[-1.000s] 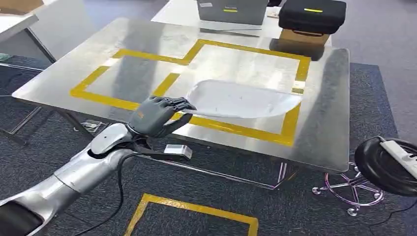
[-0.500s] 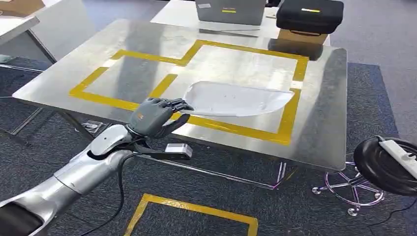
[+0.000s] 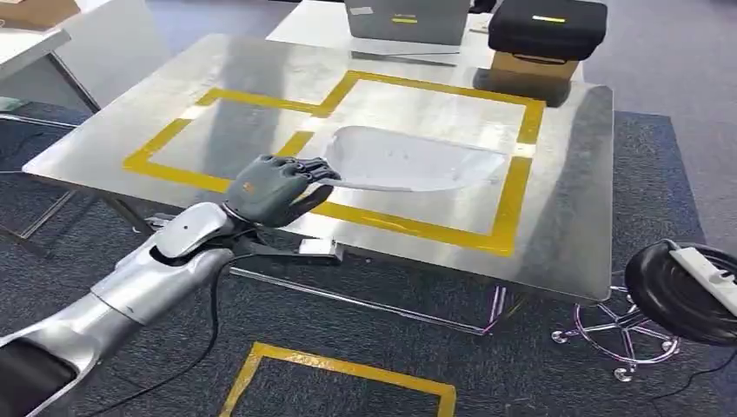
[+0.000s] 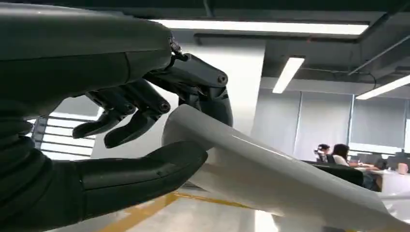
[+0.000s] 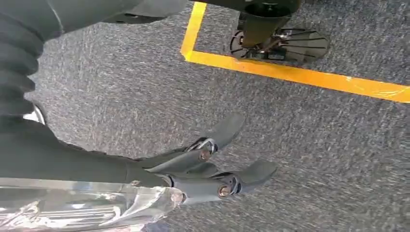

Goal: Take the parts from the cabinet and place them on the table.

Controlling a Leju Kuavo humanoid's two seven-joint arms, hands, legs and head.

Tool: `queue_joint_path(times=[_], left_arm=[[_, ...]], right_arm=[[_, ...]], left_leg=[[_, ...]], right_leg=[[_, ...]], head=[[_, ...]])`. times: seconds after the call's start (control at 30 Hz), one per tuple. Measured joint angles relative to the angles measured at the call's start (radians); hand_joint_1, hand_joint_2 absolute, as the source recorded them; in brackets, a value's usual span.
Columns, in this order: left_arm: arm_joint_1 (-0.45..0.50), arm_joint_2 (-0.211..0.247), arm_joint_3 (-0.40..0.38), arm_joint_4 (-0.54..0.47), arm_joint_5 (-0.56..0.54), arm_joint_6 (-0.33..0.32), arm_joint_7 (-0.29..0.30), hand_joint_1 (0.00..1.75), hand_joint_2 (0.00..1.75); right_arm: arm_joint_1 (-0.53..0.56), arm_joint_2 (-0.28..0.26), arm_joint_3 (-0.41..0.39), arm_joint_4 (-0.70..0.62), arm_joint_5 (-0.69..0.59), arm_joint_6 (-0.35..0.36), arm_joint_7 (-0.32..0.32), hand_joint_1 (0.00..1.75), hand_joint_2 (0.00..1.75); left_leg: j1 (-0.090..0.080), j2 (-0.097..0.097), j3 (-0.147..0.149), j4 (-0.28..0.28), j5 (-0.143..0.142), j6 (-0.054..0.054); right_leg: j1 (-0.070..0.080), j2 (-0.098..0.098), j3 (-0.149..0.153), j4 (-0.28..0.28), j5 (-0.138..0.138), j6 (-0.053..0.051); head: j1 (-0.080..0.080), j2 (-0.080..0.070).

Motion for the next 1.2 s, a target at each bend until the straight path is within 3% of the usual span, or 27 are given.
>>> queue_joint_path(times=[0.27,0.47,0.63,0.9,1.2], left_arm=[[-0.127,0.000,-0.015,0.094,-0.026,-0.038,-0.003,1.75,1.75],[-0.254,-0.001,-0.030,0.245,-0.034,-0.032,0.003,1.75,1.75],[-0.303,0.002,-0.031,0.333,-0.042,-0.029,0.013,1.75,1.75],[-0.380,0.041,-0.024,0.520,-0.035,0.026,0.009,1.75,1.75],[-0.414,0.124,0.002,0.685,-0.054,0.030,0.073,1.75,1.75]], right_arm=[[-0.012,0.002,0.017,0.000,0.014,0.010,0.005,0.00,1.75],[-0.025,0.005,0.029,0.000,0.020,0.016,0.012,0.00,1.75],[-0.029,0.007,0.040,0.000,0.023,0.019,0.013,0.00,1.75],[-0.038,0.010,0.051,0.000,0.032,0.027,0.021,0.00,1.75],[-0.045,0.015,0.061,0.000,0.037,0.032,0.028,0.00,1.75]], left_leg=[[0.000,0.000,0.000,0.000,0.001,0.001],[0.000,0.000,0.000,0.000,0.001,0.001],[0.000,0.000,0.000,0.000,0.001,0.001],[0.000,0.001,0.000,0.000,0.002,0.000],[0.000,0.003,0.000,-0.001,0.002,-0.001]], right_leg=[[0.000,0.000,0.000,0.000,0.001,0.000],[0.000,0.000,0.000,0.001,0.001,0.000],[0.000,0.000,0.000,0.001,0.001,0.000],[0.000,0.001,-0.001,0.003,0.001,0.000],[0.000,0.004,-0.004,0.005,0.001,-0.002]], head=[[0.000,0.000],[0.001,0.000],[0.000,0.000],[0.000,0.000],[0.000,0.000]])
